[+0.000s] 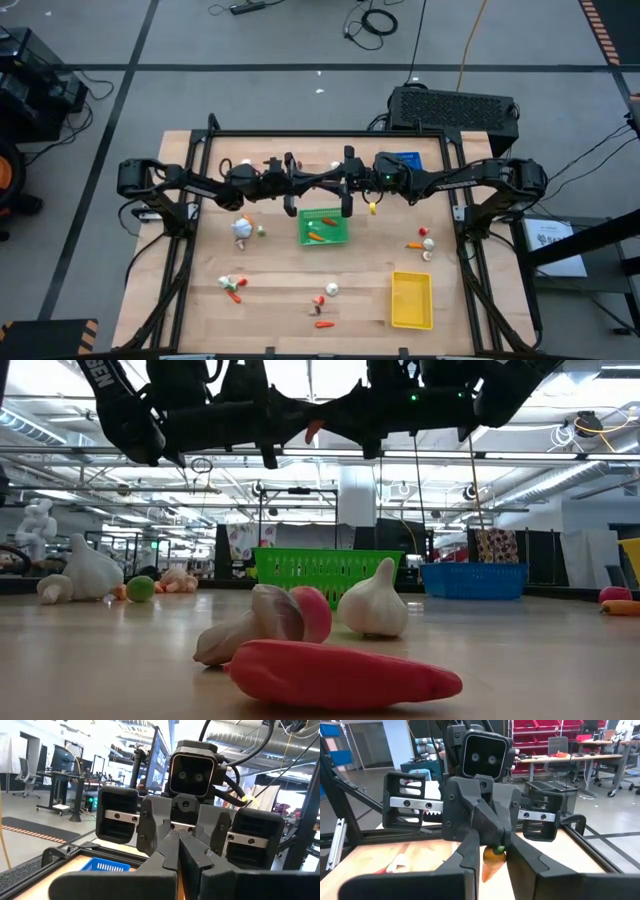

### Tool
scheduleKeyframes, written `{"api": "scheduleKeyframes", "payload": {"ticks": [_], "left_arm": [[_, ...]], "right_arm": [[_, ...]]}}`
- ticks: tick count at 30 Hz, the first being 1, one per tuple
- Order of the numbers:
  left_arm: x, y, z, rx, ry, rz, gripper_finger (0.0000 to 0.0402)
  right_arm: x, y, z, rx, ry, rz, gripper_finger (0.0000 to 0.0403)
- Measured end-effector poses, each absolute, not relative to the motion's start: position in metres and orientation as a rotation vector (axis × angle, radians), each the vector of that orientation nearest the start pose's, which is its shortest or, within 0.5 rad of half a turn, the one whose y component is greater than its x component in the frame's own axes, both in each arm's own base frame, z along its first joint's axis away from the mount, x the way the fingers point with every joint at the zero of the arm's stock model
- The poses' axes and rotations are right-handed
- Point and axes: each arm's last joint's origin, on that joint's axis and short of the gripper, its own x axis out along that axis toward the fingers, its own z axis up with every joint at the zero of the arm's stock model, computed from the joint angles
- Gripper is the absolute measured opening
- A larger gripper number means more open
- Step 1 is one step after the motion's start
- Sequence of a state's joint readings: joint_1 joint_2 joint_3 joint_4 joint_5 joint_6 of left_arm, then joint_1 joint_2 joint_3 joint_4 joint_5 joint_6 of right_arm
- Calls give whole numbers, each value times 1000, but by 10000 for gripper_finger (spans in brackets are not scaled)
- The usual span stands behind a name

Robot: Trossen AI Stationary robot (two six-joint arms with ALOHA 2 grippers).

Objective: Sort produce into baskets
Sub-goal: Put the yellow chili pepper into the green bin

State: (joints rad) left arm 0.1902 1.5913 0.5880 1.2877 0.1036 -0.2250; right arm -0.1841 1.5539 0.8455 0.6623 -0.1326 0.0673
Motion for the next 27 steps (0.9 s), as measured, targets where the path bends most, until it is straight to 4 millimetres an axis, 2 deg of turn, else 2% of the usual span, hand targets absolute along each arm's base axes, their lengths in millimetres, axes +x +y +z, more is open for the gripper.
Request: {"api": "scheduleKeyframes", "payload": {"ticks": [10,17,23,27], "left_arm": [[295,56,219,-175,-279,54,2],[295,61,215,-180,-229,62,6],[295,62,214,-137,-220,83,54],[295,64,220,-133,-254,102,80]], "right_arm": [[332,-58,244,81,101,-59,57],[331,-59,242,61,113,-63,37],[330,-64,237,66,165,-67,29],[328,-67,222,77,270,-92,21]]}}
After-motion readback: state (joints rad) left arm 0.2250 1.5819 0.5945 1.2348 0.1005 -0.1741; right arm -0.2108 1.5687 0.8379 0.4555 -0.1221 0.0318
